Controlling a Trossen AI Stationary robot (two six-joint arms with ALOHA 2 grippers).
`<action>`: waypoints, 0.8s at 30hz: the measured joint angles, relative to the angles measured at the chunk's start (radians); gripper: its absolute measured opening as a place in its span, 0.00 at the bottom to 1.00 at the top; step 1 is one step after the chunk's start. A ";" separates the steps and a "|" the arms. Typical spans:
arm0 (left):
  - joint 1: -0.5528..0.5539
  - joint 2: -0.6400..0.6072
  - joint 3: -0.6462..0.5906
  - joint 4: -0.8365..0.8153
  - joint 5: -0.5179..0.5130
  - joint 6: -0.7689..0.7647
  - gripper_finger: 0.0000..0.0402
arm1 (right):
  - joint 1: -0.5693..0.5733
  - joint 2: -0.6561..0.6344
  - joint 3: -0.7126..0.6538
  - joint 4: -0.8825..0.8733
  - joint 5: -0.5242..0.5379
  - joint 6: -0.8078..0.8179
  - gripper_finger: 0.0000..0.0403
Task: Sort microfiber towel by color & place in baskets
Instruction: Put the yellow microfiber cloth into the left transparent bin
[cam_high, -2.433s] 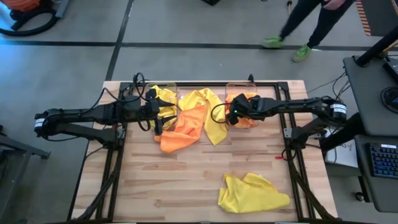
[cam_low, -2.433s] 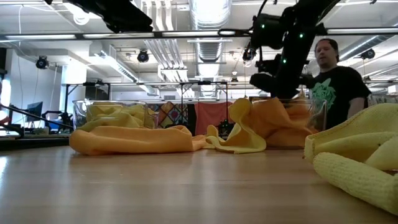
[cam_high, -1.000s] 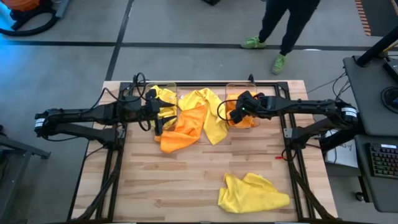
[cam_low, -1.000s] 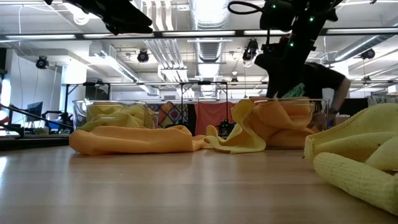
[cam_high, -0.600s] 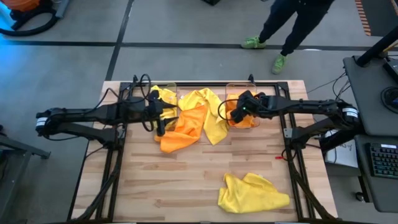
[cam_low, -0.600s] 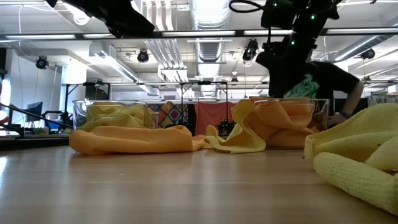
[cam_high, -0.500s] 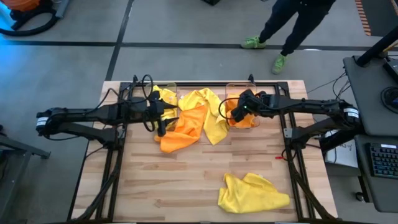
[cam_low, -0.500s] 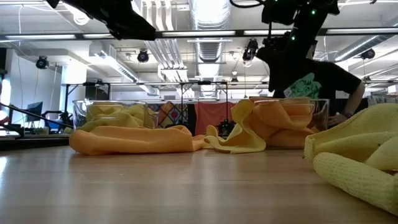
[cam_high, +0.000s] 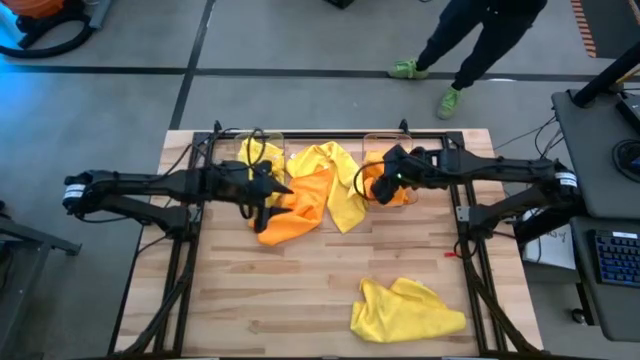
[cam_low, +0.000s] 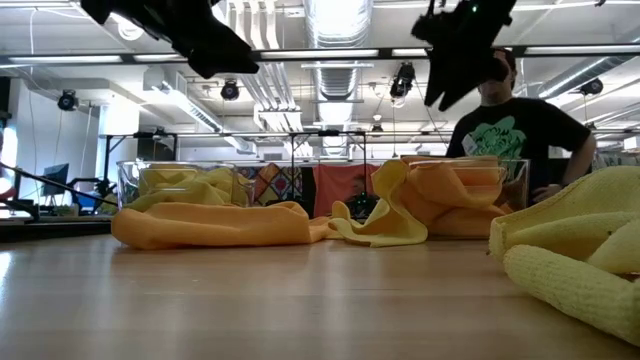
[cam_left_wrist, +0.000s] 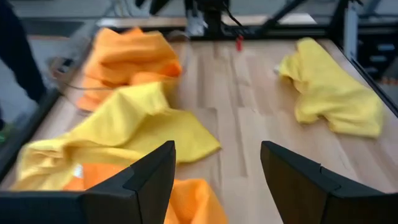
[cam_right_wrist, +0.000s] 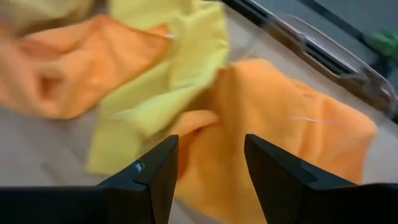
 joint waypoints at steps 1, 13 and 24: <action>-0.009 0.010 0.000 -0.005 0.005 0.001 0.55 | 0.025 0.000 0.007 0.000 0.000 -0.012 0.45; -0.087 0.069 -0.003 0.030 -0.003 -0.058 0.55 | 0.169 -0.026 0.021 0.006 0.200 -0.185 0.45; -0.192 0.072 -0.035 0.031 -0.130 -0.168 0.55 | 0.399 -0.030 -0.093 0.011 0.190 -0.090 0.45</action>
